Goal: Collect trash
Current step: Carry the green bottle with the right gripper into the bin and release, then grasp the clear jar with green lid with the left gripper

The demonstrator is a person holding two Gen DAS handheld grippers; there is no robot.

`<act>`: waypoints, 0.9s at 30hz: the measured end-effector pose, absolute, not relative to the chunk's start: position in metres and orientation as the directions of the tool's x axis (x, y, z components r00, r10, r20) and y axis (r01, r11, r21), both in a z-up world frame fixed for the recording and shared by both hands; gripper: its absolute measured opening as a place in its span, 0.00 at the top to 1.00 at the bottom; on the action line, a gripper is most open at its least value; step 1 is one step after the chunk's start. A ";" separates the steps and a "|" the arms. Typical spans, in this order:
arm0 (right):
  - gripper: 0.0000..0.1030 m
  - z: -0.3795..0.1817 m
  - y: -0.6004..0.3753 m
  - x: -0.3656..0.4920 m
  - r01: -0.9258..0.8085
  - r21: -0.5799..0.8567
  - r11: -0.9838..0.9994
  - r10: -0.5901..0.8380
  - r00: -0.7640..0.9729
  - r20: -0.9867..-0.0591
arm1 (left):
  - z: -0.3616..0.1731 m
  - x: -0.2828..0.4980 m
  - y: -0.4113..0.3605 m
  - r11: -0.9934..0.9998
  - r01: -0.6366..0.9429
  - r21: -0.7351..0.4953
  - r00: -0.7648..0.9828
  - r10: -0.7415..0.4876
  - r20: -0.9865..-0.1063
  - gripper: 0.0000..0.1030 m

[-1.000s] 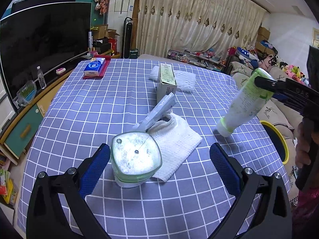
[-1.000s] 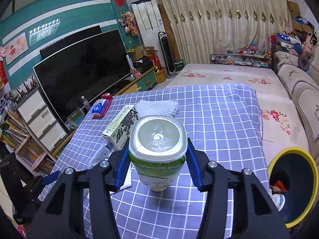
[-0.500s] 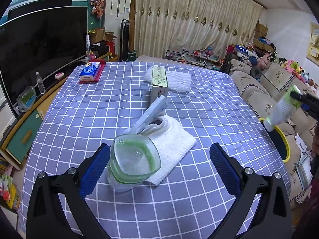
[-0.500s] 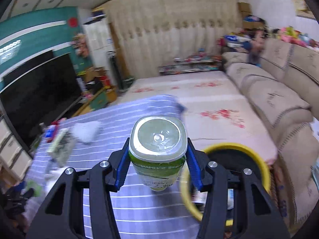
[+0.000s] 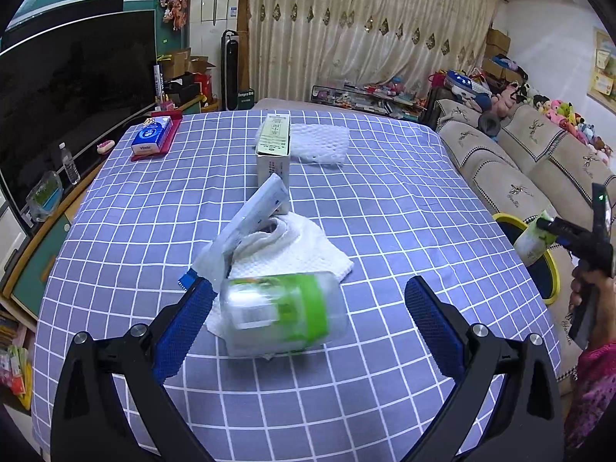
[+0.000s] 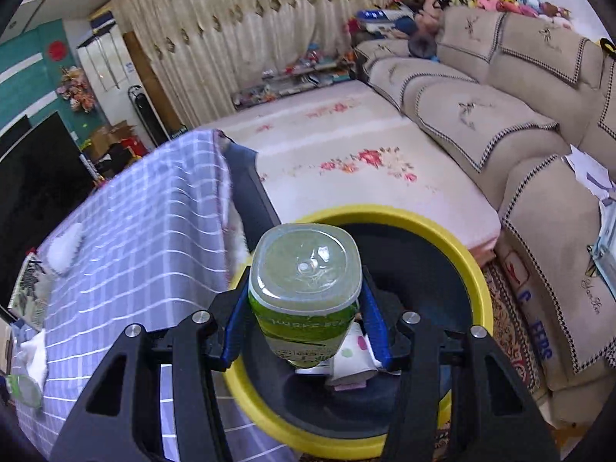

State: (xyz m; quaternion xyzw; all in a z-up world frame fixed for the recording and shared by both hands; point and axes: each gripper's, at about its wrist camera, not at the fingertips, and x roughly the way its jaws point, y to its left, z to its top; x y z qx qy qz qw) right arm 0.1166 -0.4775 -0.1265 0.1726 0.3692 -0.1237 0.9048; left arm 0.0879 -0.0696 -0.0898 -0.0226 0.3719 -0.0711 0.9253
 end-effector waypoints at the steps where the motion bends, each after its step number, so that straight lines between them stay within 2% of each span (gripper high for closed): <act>1: 0.50 -0.129 -0.478 0.117 0.359 0.218 0.907 -0.102 0.691 -0.715 | -0.090 0.088 -0.070 0.989 0.115 -0.095 0.713 -0.148 -0.685 0.05; 7: 0.44 -0.124 -0.471 0.110 0.359 0.188 0.914 -0.135 0.707 -0.694 | -0.089 0.089 -0.071 0.989 0.114 -0.094 0.717 -0.147 -0.681 0.05; 15: 0.43 -0.111 -0.450 0.106 0.302 0.203 0.932 -0.095 0.739 -0.667 | -0.088 0.083 -0.066 0.991 0.105 -0.087 0.721 -0.136 -0.679 0.05; 27: 0.42 -0.116 -0.427 0.107 0.237 0.207 0.949 -0.034 0.732 -0.680 | -0.098 0.073 -0.059 0.988 0.111 -0.107 0.681 -0.154 -0.716 0.05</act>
